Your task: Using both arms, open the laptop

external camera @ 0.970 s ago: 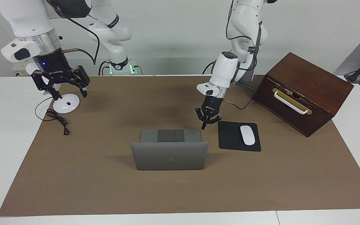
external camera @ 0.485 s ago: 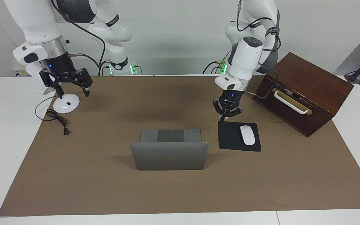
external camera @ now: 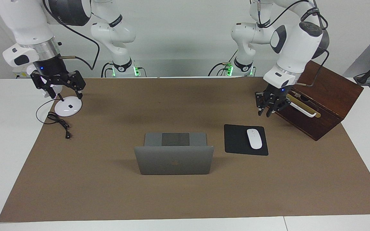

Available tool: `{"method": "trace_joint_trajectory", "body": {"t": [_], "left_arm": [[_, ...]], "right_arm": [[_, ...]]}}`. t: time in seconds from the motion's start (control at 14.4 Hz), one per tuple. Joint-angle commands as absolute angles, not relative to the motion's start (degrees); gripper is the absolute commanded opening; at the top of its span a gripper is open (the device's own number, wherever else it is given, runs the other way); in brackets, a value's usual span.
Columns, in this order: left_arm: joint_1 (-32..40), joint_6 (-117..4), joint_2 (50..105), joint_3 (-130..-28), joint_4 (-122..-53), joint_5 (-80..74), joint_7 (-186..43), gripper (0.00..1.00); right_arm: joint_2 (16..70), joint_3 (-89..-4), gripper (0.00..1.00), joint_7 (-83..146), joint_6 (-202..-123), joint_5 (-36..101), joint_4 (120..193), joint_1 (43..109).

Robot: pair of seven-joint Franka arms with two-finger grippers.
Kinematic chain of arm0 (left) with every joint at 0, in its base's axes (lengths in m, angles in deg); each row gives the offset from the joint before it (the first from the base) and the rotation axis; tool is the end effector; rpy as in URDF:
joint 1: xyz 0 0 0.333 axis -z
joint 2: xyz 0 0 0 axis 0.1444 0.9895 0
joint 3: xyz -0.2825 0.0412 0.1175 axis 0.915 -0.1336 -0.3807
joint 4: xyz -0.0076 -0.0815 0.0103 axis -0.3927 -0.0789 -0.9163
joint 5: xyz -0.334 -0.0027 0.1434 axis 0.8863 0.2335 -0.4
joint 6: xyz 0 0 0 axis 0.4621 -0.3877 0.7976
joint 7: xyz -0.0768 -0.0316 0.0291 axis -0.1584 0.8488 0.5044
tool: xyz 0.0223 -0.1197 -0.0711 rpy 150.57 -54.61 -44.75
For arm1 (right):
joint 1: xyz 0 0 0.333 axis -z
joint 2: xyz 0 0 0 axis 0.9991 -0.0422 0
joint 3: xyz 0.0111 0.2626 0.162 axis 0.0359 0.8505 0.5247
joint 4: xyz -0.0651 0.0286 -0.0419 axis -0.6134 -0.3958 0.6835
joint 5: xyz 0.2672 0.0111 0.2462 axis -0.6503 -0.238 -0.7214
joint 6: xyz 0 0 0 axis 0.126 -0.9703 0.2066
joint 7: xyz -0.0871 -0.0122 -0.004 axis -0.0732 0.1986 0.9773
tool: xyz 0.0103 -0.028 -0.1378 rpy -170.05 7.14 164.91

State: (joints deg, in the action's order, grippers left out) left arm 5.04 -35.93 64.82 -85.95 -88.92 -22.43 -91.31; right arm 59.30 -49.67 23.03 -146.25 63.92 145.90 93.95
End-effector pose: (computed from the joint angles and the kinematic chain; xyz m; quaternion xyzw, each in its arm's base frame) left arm 0.5327 -0.0986 0.4958 0.9894 -0.1043 0.0873 0.0516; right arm 0.5425 -0.0258 0.5868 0.9966 -0.0255 0.0777 0.0067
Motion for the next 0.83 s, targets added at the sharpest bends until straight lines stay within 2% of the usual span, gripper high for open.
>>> {"method": "trace_joint_trajectory", "body": {"t": [0.0,0.35,0.55,0.76], "left_arm": [[0.76,-31.75,63.41,-85.33,-88.61,-24.89,-91.72,1.0],[-5.13,-31.74,61.91,-85.33,-88.79,-25.26,-91.46,1.0],[-5.84,-31.75,61.3,-85.85,-88.53,-25.69,-91.46,1.0],[-6.81,-26.41,60.86,-86.47,-84.85,-25.78,-91.72,1.0]], "right_arm": [[60.99,-49.54,1.0,23.04,-146.62,64.0,147.74,94.35],[61.51,-49.8,1.0,20.76,-143.54,63.82,147.04,94.17],[61.6,-49.8,1.0,20.76,-140.74,63.74,145.99,94.17],[61.16,-53.66,1.0,20.84,-139.76,63.83,144.58,89.62]]}}
